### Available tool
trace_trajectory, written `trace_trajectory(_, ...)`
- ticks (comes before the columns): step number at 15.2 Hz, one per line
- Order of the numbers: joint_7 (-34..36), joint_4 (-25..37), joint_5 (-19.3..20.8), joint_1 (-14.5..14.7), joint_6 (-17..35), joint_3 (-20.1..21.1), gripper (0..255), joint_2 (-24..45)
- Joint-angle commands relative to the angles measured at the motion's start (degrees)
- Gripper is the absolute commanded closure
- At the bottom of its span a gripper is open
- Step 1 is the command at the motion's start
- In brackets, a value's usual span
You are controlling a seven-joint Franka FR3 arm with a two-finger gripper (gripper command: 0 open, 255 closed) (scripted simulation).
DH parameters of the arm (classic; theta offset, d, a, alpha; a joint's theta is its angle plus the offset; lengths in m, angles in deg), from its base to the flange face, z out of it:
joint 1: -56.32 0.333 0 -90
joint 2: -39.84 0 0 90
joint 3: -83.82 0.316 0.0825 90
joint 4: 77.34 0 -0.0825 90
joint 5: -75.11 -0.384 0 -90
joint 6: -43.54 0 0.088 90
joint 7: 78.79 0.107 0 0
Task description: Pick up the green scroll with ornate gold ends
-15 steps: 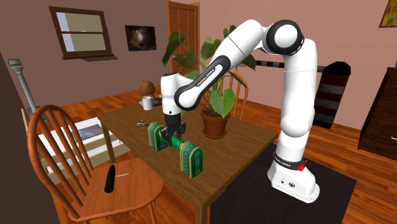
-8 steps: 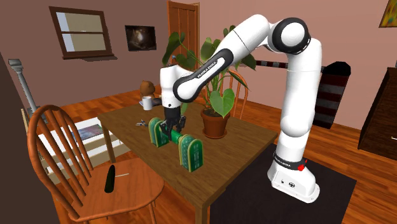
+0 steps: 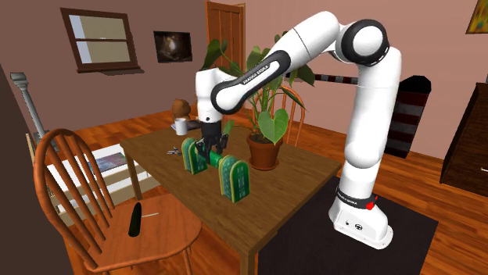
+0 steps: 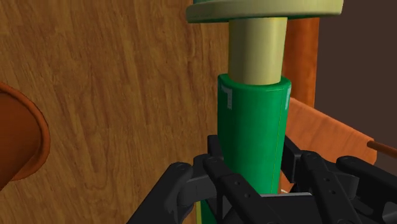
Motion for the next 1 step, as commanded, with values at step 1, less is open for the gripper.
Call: trace_trajectory(1,-0.2,0.2,-0.2,-0.1,-0.5,0.0,255,-0.4)
